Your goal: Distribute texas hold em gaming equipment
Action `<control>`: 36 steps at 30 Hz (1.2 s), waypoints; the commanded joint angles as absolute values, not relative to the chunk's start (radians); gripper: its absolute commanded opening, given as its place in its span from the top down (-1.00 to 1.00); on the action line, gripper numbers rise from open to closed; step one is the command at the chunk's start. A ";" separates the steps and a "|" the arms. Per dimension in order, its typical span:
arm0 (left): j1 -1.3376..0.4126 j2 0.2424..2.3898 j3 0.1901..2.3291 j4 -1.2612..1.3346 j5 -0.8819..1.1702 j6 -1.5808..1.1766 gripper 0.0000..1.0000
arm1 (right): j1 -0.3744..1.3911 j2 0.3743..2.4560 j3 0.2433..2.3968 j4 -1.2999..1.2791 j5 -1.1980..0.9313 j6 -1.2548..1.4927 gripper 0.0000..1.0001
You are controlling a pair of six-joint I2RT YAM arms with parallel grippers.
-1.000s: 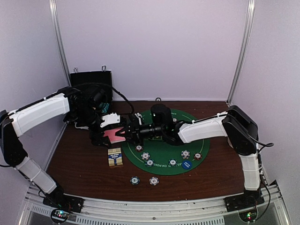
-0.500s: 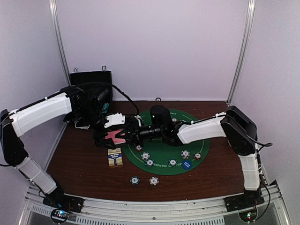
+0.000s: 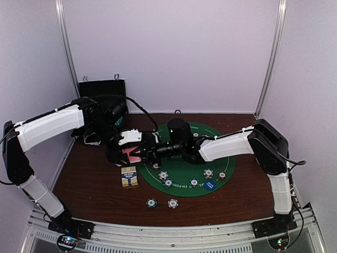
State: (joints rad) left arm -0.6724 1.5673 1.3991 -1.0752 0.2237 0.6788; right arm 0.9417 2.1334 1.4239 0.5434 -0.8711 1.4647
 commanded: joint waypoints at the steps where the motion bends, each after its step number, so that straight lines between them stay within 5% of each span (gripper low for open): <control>1: -0.673 1.572 1.433 -1.073 0.234 0.696 -0.05 | 0.950 2.144 1.465 0.573 -0.898 1.457 0.53; 3: -0.673 1.574 1.435 -1.078 0.236 0.702 0.20 | 0.950 2.149 1.471 0.576 -0.895 1.461 0.30; 6: -0.673 1.576 1.441 -1.080 0.234 0.707 0.46 | 0.950 2.155 1.481 0.583 -0.891 1.463 0.24; 12: -0.673 1.587 1.458 -1.094 0.227 0.707 0.48 | 0.950 2.166 1.493 0.580 -0.894 1.466 0.46; 14: -0.673 1.589 1.462 -1.094 0.225 0.703 0.36 | 0.950 2.173 1.498 0.582 -0.896 1.470 0.63; 17: -0.673 1.596 1.468 -1.094 0.214 0.686 -0.13 | 0.950 2.182 1.506 0.599 -0.894 1.481 0.87; 19: -0.673 1.594 1.463 -1.096 0.207 0.675 -0.72 | 0.950 2.188 1.506 0.624 -0.895 1.495 0.97; 21: -0.673 1.584 1.449 -1.094 0.217 0.673 -0.94 | 0.950 2.188 1.504 0.643 -0.898 1.501 1.00; 32: -0.672 1.570 1.379 -1.091 0.236 0.679 -0.88 | 0.955 2.167 1.479 0.679 -0.914 1.503 1.00; 36: -0.672 1.567 1.389 -1.078 0.232 0.677 -0.72 | 0.956 2.171 1.471 0.675 -0.910 1.502 1.00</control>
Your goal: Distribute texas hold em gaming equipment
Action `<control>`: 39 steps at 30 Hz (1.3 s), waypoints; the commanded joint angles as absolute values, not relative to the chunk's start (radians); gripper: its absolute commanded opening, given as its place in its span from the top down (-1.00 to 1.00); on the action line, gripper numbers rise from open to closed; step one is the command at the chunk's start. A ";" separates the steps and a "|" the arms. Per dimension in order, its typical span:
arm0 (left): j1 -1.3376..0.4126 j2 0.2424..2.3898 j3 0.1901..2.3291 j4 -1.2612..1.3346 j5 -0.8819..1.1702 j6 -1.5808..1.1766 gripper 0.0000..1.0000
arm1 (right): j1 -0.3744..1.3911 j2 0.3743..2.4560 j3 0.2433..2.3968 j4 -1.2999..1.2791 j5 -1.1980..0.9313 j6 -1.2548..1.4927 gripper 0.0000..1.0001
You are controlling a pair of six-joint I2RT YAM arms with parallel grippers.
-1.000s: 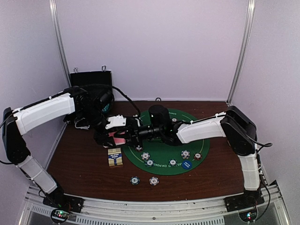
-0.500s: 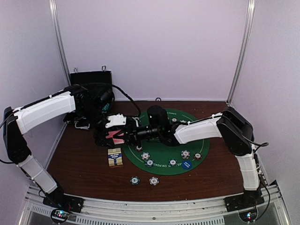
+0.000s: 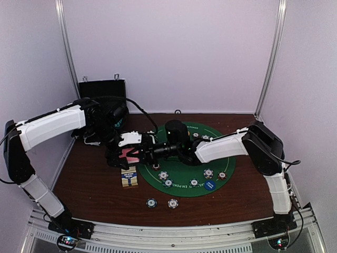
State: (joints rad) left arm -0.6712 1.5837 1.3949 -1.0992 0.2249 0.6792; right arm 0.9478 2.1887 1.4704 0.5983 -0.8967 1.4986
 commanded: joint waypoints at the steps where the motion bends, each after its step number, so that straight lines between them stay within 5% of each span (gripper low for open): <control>1: -0.671 1.566 1.392 -1.071 0.228 0.676 -0.67 | 0.956 2.171 1.469 0.670 -0.909 1.501 1.00; 9: -0.670 1.545 1.364 -1.033 0.184 0.718 -0.02 | 0.953 2.146 1.478 0.485 -0.887 1.383 0.92; 16: -0.670 1.549 1.372 -1.033 0.192 0.712 0.42 | 0.946 2.114 1.514 0.255 -0.843 1.245 0.12; 20: -0.670 1.553 1.381 -1.043 0.193 0.701 0.52 | 0.945 2.114 1.530 0.224 -0.840 1.229 -0.11; 39: -0.650 1.541 1.368 -1.057 0.215 0.678 0.65 | 0.934 2.055 1.517 0.105 -0.831 1.154 0.04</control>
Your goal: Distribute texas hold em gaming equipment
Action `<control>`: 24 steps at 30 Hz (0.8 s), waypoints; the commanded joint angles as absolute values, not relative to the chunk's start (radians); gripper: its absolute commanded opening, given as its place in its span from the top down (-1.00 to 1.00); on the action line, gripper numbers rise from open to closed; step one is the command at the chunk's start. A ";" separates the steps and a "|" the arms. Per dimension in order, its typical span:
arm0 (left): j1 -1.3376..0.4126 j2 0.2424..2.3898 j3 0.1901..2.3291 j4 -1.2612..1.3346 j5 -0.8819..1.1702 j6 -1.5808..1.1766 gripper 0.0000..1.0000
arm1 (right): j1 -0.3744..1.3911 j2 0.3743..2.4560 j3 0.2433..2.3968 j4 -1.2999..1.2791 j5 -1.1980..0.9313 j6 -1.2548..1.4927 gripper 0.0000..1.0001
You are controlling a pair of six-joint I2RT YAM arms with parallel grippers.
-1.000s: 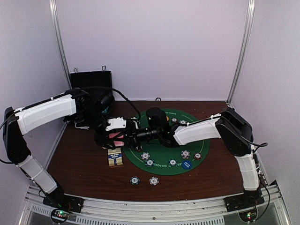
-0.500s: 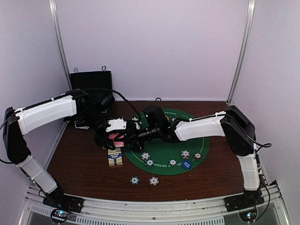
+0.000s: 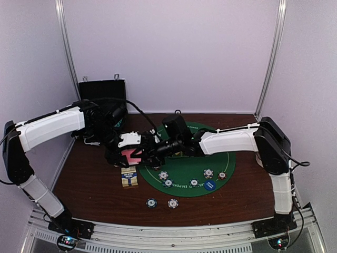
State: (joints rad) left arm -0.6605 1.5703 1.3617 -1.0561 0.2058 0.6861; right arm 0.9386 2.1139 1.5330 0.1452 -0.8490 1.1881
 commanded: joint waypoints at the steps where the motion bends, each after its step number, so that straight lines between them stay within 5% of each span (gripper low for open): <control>1: -0.650 1.542 1.368 -1.057 0.216 0.678 0.65 | 0.933 2.053 1.513 0.105 -0.831 1.154 0.05; 13: -0.648 1.544 1.355 -1.061 0.207 0.680 0.73 | 0.931 2.015 1.505 0.152 -0.848 1.182 0.08; 19: -0.646 1.544 1.347 -1.060 0.198 0.683 0.77 | 0.930 2.018 1.508 0.145 -0.854 1.185 0.45; 24: -0.643 1.539 1.342 -1.061 0.199 0.684 0.80 | 0.927 2.018 1.512 0.089 -0.853 1.152 0.52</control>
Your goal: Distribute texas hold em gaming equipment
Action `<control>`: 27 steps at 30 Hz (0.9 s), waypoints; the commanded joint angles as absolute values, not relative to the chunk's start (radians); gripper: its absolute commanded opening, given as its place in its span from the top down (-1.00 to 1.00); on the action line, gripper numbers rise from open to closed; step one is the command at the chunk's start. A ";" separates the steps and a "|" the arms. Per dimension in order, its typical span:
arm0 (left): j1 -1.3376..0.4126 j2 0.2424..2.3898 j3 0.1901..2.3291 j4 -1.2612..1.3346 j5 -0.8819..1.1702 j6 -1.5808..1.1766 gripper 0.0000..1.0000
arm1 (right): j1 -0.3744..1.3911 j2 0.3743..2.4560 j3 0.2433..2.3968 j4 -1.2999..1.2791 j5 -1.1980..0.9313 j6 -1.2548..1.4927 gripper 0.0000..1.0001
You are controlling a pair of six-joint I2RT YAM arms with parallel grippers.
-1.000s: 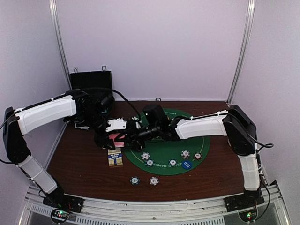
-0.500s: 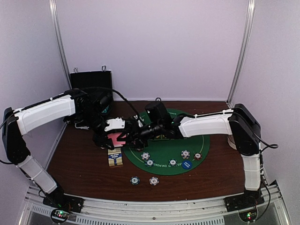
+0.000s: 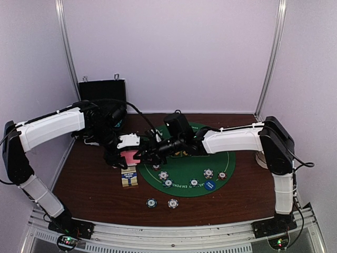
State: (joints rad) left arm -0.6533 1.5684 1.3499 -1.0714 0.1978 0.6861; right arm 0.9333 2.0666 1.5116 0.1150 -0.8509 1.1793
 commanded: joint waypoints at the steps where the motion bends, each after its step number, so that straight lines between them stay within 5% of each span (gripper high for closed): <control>1: -0.642 1.539 1.341 -1.061 0.201 0.686 0.82 | 0.925 2.015 1.511 0.082 -0.853 1.147 0.53; 12: -0.638 1.539 1.347 -1.080 0.208 0.688 1.00 | 0.910 1.986 1.500 0.039 -0.848 1.115 0.87; 27: -0.625 1.537 1.348 -1.089 0.205 0.682 1.00 | 0.879 1.921 1.429 0.084 -0.865 1.128 1.00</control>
